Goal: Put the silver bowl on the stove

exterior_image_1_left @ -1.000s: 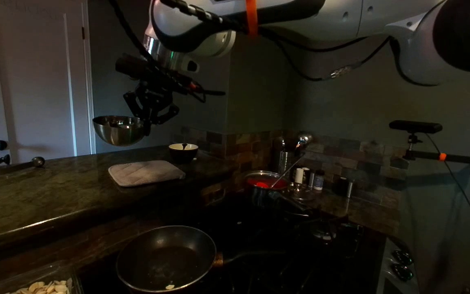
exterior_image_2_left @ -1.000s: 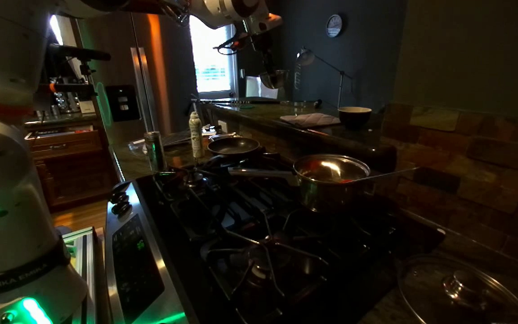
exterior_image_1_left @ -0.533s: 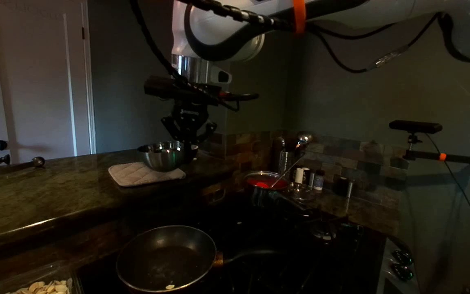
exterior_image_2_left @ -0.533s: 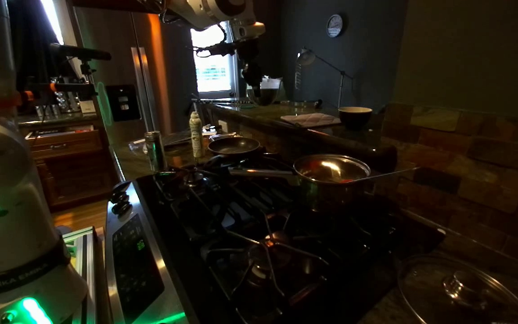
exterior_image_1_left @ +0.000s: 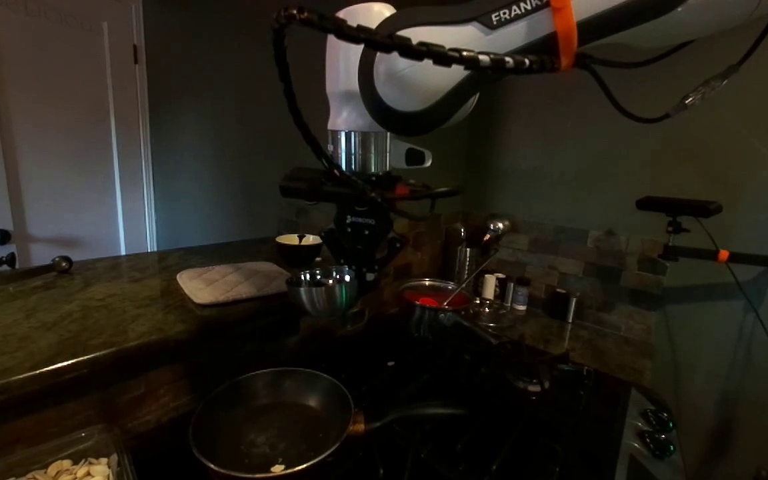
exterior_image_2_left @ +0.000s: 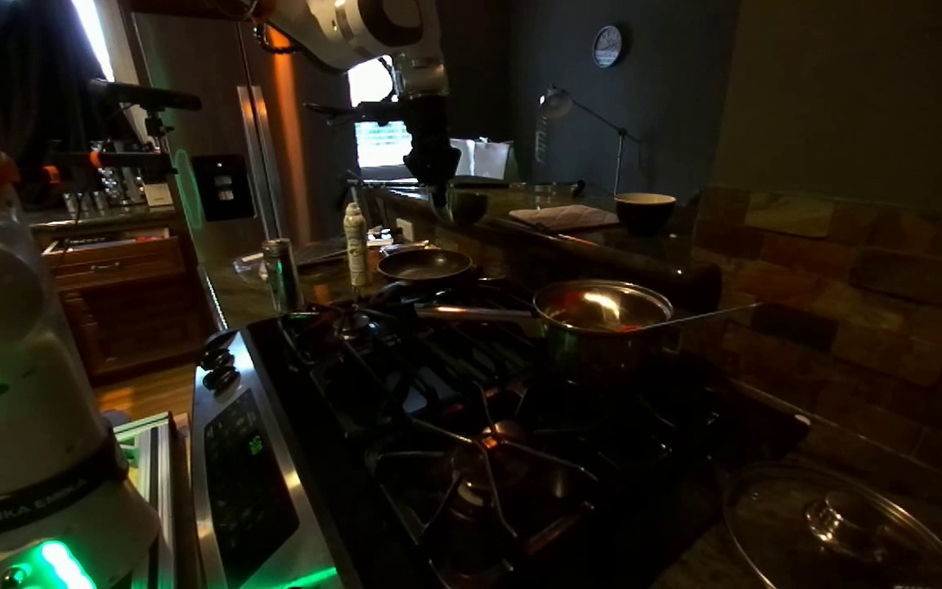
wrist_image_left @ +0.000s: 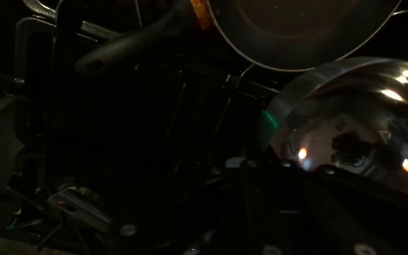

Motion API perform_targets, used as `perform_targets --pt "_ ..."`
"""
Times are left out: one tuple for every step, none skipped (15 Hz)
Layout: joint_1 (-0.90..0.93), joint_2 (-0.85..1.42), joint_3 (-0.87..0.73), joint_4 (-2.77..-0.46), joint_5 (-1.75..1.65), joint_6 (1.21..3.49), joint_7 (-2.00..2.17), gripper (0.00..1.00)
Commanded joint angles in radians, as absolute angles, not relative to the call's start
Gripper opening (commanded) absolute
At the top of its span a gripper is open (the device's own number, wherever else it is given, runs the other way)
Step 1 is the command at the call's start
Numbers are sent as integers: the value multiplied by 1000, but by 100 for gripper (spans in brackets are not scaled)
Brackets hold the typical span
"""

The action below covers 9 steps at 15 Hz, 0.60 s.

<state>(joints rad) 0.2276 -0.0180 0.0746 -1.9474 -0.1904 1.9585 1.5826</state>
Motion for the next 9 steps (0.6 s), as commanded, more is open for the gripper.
perform_targets --pt "197 -13 106 -1938 -190 1956 1582 1" --pt "190 1 104 -1918 -187 1961 1585 1" --pt "179 -7 100 -1933 -191 1960 1592 1" --pt "171 -14 96 -1945 -193 1963 1594 1" --pt "160 -24 91 -1966 -188 1973 1589 1" --pt "147 -35 86 -1990 -180 1985 1574 1" --pt "133 -49 79 -2023 -157 2013 1558 1" --pt "121 -64 75 -2058 -145 2044 1549 1" --pt "112 -66 74 -2080 -146 2064 1546 1"
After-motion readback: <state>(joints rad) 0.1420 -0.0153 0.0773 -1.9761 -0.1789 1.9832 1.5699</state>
